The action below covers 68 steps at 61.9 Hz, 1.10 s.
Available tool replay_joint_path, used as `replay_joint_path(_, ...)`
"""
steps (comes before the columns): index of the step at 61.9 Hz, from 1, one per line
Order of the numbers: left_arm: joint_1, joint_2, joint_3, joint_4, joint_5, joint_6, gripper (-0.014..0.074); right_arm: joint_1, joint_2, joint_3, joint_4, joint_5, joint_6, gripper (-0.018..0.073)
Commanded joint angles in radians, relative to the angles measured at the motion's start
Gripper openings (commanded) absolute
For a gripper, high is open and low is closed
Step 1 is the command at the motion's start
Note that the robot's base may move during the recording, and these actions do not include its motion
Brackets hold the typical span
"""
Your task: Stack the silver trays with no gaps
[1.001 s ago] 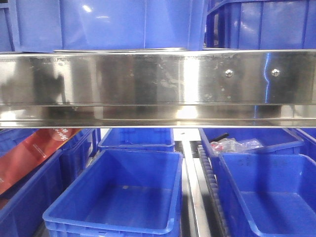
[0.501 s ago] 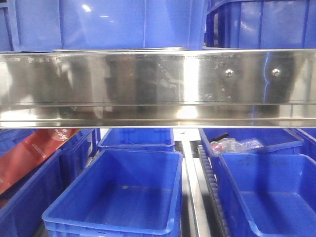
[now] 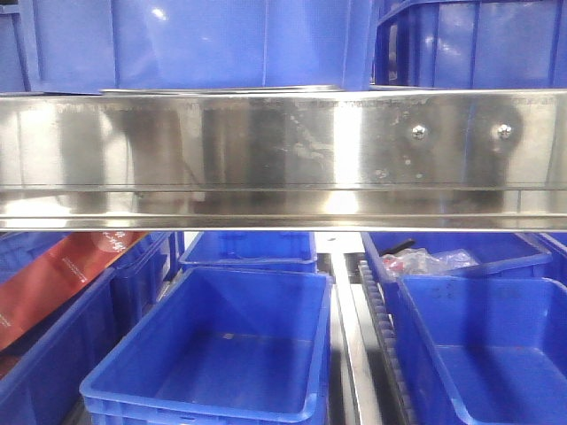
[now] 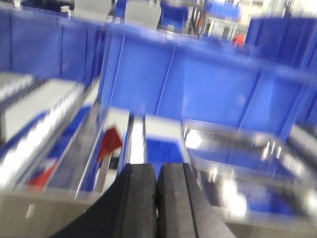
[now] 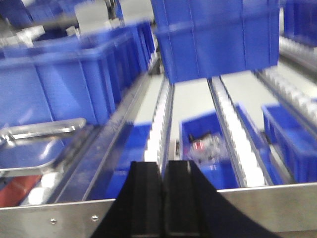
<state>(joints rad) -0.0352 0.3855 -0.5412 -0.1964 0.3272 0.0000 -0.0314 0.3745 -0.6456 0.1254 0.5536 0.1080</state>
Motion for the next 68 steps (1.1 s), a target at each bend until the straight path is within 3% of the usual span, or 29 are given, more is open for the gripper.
replay_joint_path(1,0.002,0.026,-0.019,-0.062,-0.125,-0.01,-0.0017,-0.003,0.047,-0.031,0.016,-0.095,0.003,-0.0078)
replay_joint_path(7,0.002,0.072,-0.038,-0.065,-0.117,-0.01,-0.0017,-0.003,0.096,-0.051,0.103,-0.195,0.003,-0.0078)
replay_joint_path(10,0.002,0.106,-0.066,-0.063,-0.052,-0.01,-0.0017,0.005,0.142,-0.088,0.113,-0.142,-0.011,-0.0078)
replay_joint_path(15,0.0,0.175,-0.143,-0.063,0.049,0.0,-0.0017,0.039,0.247,-0.185,0.184,-0.01,-0.122,-0.0078)
replay_joint_path(20,-0.018,0.249,-0.266,-0.073,0.145,0.034,-0.0017,0.106,0.346,-0.266,0.255,0.008,-0.192,-0.0078)
replay_joint_path(26,-0.071,0.399,-0.43,-0.104,0.305,0.081,-0.0017,0.217,0.464,-0.355,0.245,-0.031,-0.192,-0.0078)
replay_joint_path(30,-0.126,0.501,-0.518,-0.101,0.366,0.104,-0.0017,0.302,0.542,-0.404,0.193,-0.052,-0.192,-0.0073)
replay_joint_path(35,-0.212,0.606,-0.619,-0.025,0.372,0.08,-0.0017,0.387,0.641,-0.464,0.081,-0.051,-0.154,-0.0045)
replay_joint_path(42,-0.277,0.697,-0.693,0.212,0.33,-0.143,-0.0017,0.444,0.762,-0.54,-0.057,-0.034,0.021,-0.0046)
replay_joint_path(47,-0.287,0.749,-0.714,0.311,0.341,-0.249,-0.0017,0.468,0.835,-0.588,-0.103,-0.024,0.098,-0.0046)
replay_joint_path(54,-0.287,0.818,-0.716,0.318,0.331,-0.272,-0.0017,0.498,0.936,-0.665,-0.178,0.044,0.207,-0.0046)
replay_joint_path(68,-0.287,0.908,-0.718,0.309,0.284,-0.274,-0.0017,0.58,1.122,-0.819,-0.444,0.154,0.477,-0.0046)
